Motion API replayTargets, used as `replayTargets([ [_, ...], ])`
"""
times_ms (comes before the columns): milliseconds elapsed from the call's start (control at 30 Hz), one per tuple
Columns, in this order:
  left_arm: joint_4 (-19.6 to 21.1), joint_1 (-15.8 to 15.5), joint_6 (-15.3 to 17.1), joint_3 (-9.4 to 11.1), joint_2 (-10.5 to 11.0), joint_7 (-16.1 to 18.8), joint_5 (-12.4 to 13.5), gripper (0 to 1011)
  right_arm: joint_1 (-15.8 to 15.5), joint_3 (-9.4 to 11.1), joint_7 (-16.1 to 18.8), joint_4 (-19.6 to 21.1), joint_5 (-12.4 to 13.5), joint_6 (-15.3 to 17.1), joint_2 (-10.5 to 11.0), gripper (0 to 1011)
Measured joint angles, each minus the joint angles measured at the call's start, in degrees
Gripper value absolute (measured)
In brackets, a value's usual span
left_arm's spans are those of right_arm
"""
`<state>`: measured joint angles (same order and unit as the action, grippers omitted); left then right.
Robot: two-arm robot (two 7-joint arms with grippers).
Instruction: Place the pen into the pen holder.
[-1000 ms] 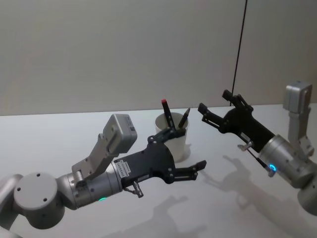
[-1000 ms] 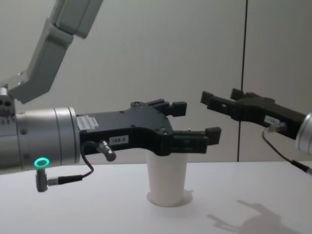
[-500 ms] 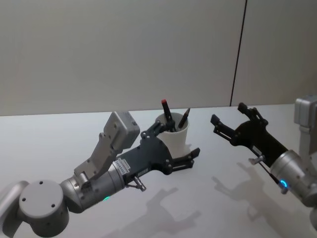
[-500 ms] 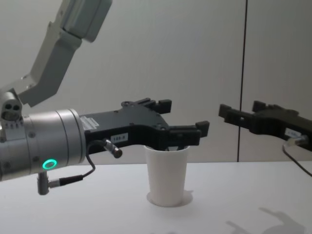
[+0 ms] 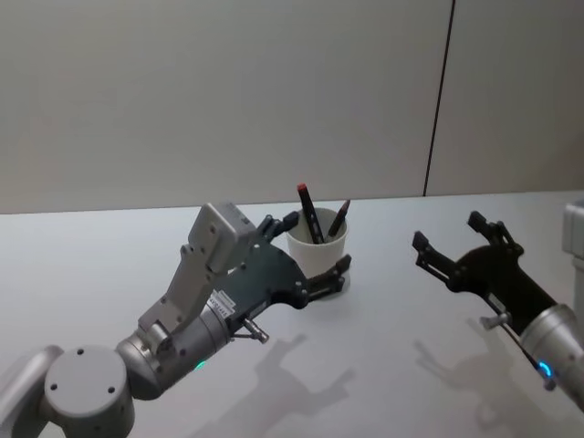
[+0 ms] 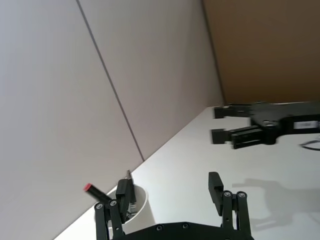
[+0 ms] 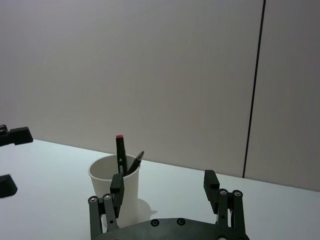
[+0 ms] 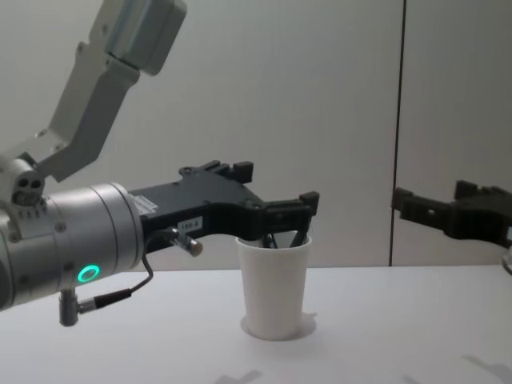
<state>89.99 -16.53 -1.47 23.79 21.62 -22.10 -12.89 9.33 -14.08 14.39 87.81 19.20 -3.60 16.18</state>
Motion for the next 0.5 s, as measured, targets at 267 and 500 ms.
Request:
replayTargets([
  [267,0.9,0.8,0.6,0.6,0.1,5.8,0.4,1003,-4.7,0.5,-4.9,6.3,-1.3,2.6,1.5,1001],
  [500,1.7,1.6,1.3,1.2,0.1,11.4,0.7,1003,-8.5,1.0,-8.9,11.3,-2.3,4.7,2.7,1001],
])
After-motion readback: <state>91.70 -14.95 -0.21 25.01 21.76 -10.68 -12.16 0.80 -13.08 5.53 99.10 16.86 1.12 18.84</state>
